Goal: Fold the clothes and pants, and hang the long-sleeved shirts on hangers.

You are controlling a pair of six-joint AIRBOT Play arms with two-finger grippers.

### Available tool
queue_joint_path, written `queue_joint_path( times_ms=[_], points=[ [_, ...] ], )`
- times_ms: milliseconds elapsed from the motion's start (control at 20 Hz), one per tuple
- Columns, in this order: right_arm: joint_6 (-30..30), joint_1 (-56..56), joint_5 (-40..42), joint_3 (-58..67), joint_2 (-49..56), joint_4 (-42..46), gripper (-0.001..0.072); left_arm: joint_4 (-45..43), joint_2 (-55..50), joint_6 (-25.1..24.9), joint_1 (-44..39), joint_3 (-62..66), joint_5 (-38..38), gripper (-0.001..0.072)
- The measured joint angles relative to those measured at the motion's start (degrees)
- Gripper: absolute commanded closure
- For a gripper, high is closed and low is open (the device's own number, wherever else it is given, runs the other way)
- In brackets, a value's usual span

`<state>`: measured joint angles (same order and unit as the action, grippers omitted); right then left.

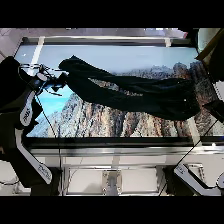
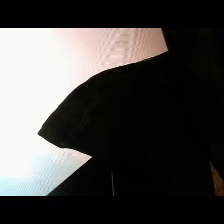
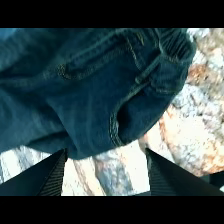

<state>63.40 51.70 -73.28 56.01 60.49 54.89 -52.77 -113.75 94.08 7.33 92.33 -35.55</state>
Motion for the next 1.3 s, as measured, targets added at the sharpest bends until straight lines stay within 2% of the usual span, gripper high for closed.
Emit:
queue_joint_path(
  times_ms=[200,400,600,850,1050,1300],
  points=[
    [-1.4,0.0,4.5,-5.5,1.1,-0.4,0.0154,0.0,3.7,-2.0,0.8,0.0,-0.6,0.0688],
    [-3.3,-1.6,8.8,-7.7,6.1,-1.3,0.0162,-5.5,9.3,-3.0,2.0,0.0,-6.1,0.0687],
    [-7.4,-6.5,15.8,-5.9,9.5,-5.0,0.0164,-8.7,12.8,-3.5,2.4,0.0,-11.0,0.0687],
    [-9.9,-12.6,24.2,-0.4,14.9,-4.5,0.0166,-10.0,13.9,-3.6,2.4,0.0,-13.0,0.0688],
    [-10.3,-16.6,26.1,6.6,25.5,-3.8,0.0166,-10.2,14.1,-3.6,2.4,0.0,-13.7,0.0687],
    [-10.4,-18.3,22.6,14.4,35.0,-2.5,0.0166,-10.4,14.1,-3.6,2.3,0.0,-14.4,0.0688]
  ],
)
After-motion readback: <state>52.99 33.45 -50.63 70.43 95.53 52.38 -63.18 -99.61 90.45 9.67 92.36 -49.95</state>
